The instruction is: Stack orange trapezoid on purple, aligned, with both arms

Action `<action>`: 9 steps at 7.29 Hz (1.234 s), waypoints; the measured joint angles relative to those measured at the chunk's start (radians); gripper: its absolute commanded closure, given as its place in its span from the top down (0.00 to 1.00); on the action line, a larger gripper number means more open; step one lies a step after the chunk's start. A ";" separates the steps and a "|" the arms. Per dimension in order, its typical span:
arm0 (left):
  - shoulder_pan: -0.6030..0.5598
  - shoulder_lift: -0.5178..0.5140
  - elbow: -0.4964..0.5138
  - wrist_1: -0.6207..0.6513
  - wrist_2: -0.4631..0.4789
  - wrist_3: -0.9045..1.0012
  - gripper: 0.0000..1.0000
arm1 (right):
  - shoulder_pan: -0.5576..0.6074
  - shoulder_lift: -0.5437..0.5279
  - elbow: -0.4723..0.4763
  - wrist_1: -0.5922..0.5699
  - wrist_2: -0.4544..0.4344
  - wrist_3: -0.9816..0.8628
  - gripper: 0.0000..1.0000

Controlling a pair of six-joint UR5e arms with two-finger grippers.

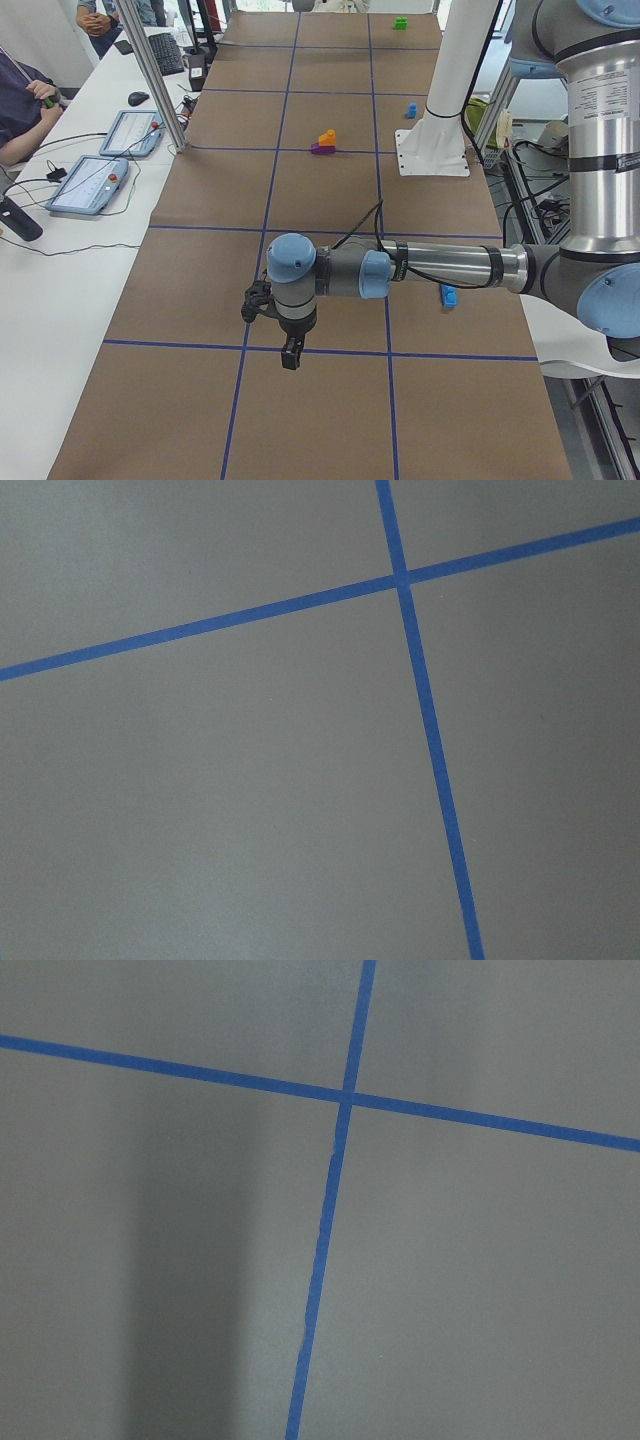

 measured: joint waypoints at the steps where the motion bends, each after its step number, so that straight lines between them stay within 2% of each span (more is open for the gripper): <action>1: 0.000 0.005 -0.002 0.001 -0.023 0.000 1.00 | -0.002 0.000 -0.001 0.000 0.000 0.001 1.00; 9: 0.000 0.010 -0.004 0.003 -0.041 0.002 1.00 | -0.008 0.000 -0.005 0.002 0.000 0.002 1.00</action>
